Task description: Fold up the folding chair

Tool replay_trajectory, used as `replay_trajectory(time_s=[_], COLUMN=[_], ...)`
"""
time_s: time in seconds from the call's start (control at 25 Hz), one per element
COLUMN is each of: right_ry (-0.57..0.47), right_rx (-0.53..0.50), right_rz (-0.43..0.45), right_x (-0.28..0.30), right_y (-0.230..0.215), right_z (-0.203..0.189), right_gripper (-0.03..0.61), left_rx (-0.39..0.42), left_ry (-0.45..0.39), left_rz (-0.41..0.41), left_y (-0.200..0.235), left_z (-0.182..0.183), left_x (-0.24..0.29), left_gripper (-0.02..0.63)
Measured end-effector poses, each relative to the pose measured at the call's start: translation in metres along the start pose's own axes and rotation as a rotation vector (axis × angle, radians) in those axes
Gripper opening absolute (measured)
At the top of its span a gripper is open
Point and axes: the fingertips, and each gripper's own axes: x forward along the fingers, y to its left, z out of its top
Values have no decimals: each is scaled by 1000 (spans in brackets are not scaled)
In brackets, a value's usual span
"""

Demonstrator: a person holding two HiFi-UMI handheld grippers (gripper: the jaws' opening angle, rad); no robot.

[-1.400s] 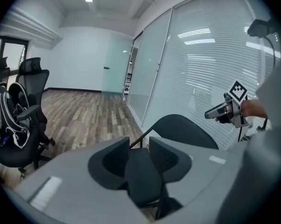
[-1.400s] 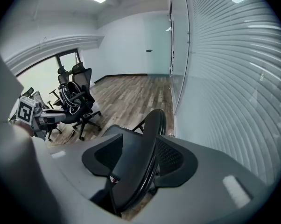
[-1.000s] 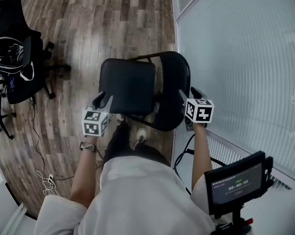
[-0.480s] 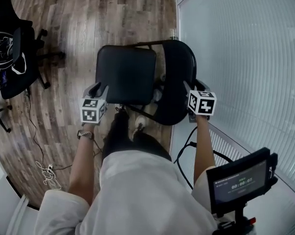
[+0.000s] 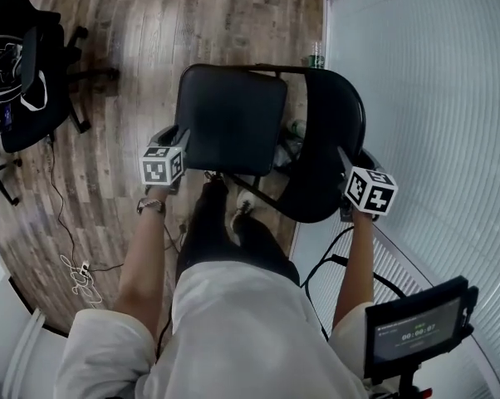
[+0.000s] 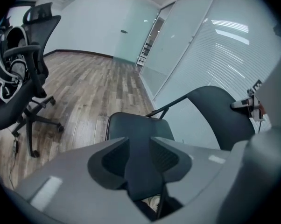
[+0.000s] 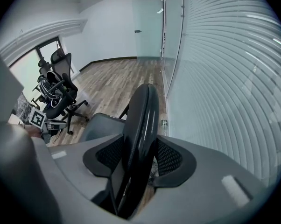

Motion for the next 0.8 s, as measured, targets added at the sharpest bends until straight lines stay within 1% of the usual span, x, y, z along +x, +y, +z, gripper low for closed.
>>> replay_trajectory(time_s=[0.12, 0.32, 0.48, 0.56, 0.68, 0.8], right_ry=[28, 71, 57, 45, 50, 61], right_rx=[20, 49, 12, 9, 14, 28], right_rz=[8, 44, 37, 39, 52, 71], right_x=[2, 8, 13, 11, 7, 5], right_y=[0, 6, 4, 6, 11, 12], right_z=[-1, -1, 0, 1, 6, 7], right_gripper=[206, 201, 210, 210, 209, 197], left_rx=[-48, -82, -134, -154, -158, -166], left_ry=[15, 67, 95, 110, 117, 116], left_rz=[-6, -30, -71, -90, -119, -110], left_y=[17, 41, 53, 61, 75, 93], left_z=[-10, -27, -43, -53, -60, -67], left_x=[16, 43, 66, 74, 84, 94], left_gripper=[140, 167, 185, 208, 243, 249])
